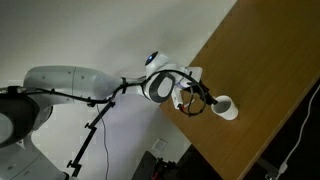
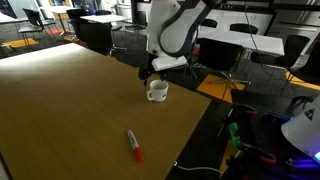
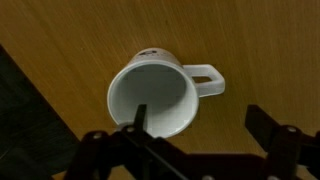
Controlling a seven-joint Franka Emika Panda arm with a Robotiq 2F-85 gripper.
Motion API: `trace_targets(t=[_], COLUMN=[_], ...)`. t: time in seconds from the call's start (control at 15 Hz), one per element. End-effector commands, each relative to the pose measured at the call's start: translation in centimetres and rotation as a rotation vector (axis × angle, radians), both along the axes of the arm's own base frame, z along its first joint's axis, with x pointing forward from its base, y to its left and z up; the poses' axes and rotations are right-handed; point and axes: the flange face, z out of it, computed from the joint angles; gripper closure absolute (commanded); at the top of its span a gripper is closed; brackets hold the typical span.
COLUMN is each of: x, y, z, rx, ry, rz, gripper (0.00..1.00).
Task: Slide the mug to the left
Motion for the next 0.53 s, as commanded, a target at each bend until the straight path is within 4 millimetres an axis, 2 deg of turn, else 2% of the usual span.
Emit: trace_targets(t=[0.0,0.47], x=[1.3,2.3], y=[-0.3,-0.8], z=[-0.7,-2.7], rx=[0.025,0.032], ry=[-0.079,-0.088], rz=[-0.061,-0.140], gripper=[0.00,0.00])
